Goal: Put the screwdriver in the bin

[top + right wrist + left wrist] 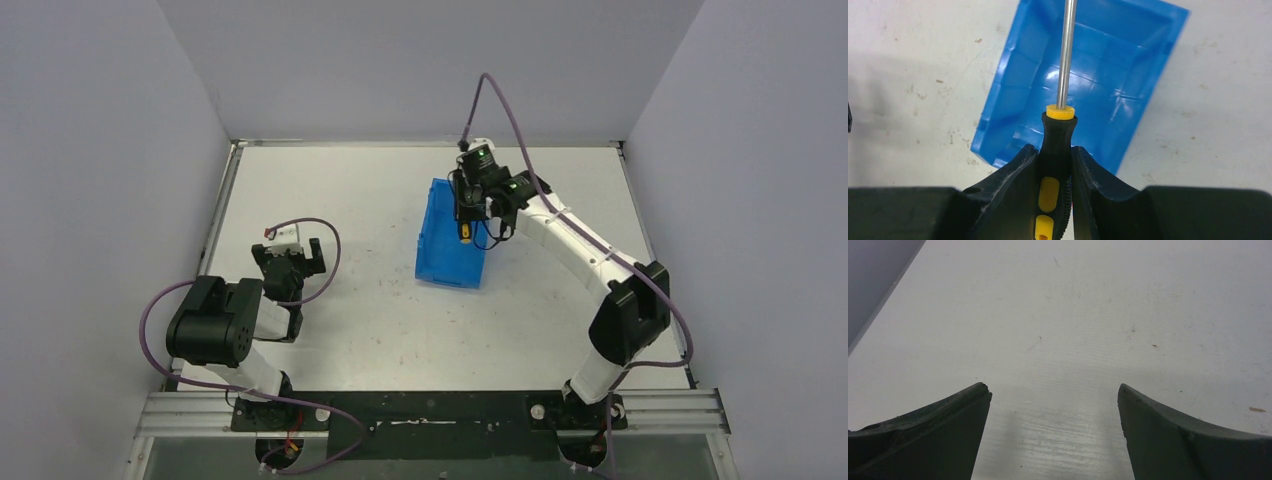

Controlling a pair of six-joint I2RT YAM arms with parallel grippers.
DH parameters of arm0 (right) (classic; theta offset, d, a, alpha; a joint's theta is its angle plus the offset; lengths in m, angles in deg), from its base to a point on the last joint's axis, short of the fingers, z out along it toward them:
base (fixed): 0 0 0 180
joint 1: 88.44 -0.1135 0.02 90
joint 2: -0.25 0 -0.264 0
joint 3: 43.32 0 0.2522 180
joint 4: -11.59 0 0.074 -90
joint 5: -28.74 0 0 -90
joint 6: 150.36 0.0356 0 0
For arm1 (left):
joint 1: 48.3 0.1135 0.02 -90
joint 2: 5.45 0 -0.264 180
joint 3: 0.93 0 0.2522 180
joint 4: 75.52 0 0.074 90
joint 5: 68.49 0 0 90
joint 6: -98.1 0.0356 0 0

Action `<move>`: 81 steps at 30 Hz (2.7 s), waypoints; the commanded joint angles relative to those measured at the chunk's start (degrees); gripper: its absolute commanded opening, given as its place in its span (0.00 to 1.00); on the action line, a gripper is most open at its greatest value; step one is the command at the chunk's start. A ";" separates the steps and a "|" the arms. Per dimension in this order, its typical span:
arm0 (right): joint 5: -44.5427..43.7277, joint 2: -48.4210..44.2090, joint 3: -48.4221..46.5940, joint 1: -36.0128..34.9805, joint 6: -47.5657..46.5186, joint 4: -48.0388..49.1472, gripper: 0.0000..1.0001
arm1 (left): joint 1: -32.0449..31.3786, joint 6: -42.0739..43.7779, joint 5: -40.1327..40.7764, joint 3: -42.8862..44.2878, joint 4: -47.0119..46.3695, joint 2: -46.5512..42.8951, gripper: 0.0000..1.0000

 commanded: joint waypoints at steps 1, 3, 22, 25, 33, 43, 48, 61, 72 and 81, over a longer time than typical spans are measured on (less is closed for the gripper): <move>0.19 3.77 -3.92 -2.11 -2.74 2.36 0.00 | 0.36 0.48 -0.42 1.07 -1.84 -0.42 0.97; -0.24 4.99 -3.00 -2.03 -3.75 3.18 0.00 | 0.31 0.43 -0.45 1.05 -1.91 -0.38 0.97; 0.47 17.36 2.28 -2.10 -7.52 10.36 0.11 | 0.35 0.48 -0.44 1.12 -1.84 -0.35 0.97; 0.47 17.97 1.96 -2.07 -6.83 10.35 0.25 | 0.31 0.46 -0.42 1.05 -1.86 -0.38 0.97; 0.39 15.16 0.32 -2.16 -5.59 9.36 0.47 | 0.31 0.47 -0.42 1.05 -1.89 -0.41 0.97; -3.95 2.10 -0.40 -1.75 -6.18 9.23 0.53 | 0.31 0.43 -0.42 1.06 -1.85 -0.36 0.97; -6.84 -6.77 6.39 1.05 -7.44 13.63 0.98 | 0.34 0.46 -0.42 1.05 -1.90 -0.36 0.97; -7.02 -26.52 34.67 18.84 -5.67 30.11 1.00 | 0.38 0.44 -0.43 1.05 -1.85 -0.34 0.97; -2.05 -35.89 67.70 25.72 -10.95 69.11 1.00 | 0.31 0.44 -0.42 1.05 -1.85 -0.41 0.97; -1.58 -36.87 75.21 25.72 -12.34 78.38 1.00 | 0.31 0.48 -0.42 1.14 -1.85 -0.32 0.97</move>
